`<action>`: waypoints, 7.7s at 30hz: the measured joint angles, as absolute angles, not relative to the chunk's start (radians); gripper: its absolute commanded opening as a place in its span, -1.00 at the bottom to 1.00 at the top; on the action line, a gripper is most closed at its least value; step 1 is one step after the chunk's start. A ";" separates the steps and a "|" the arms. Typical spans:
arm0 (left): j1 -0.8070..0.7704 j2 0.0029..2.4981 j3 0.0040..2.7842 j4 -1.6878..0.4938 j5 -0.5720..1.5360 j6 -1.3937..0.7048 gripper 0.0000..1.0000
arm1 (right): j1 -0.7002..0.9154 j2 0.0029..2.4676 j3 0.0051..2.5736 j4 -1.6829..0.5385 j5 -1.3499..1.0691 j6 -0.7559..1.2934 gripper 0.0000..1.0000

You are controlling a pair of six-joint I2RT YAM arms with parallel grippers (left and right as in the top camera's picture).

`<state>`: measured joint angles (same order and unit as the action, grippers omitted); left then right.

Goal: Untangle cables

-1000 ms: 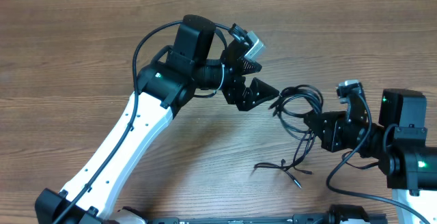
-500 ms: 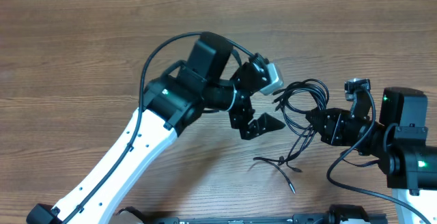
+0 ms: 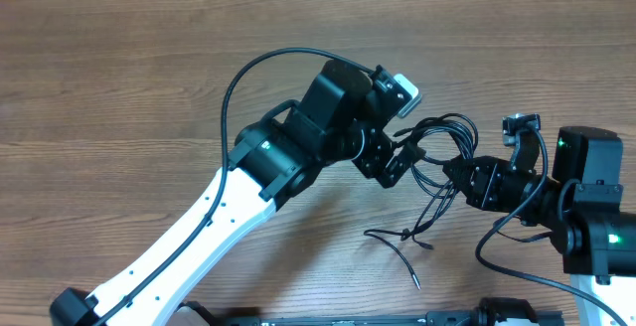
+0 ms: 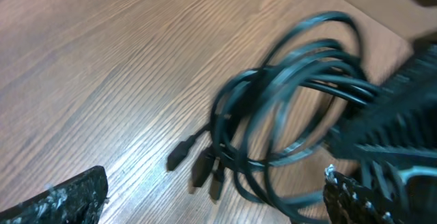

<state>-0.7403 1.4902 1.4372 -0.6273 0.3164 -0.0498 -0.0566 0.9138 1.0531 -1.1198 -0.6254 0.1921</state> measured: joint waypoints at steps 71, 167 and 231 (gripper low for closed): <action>-0.794 1.539 1.437 -0.480 0.546 -0.123 -0.92 | -0.057 0.914 1.053 -1.137 -0.408 0.183 -0.09; -0.750 1.539 1.437 -0.535 0.591 -0.211 -0.92 | -0.059 0.914 1.053 -1.091 -0.618 -0.072 -0.92; -0.707 1.549 1.435 -0.497 0.869 -0.725 -0.91 | -0.056 0.914 1.068 -0.841 -0.590 -0.503 -0.07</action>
<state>-0.7071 1.5490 1.4345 -0.4969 0.8692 -0.7250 -0.0555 0.9138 1.0676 -0.8413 -0.5896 -0.5030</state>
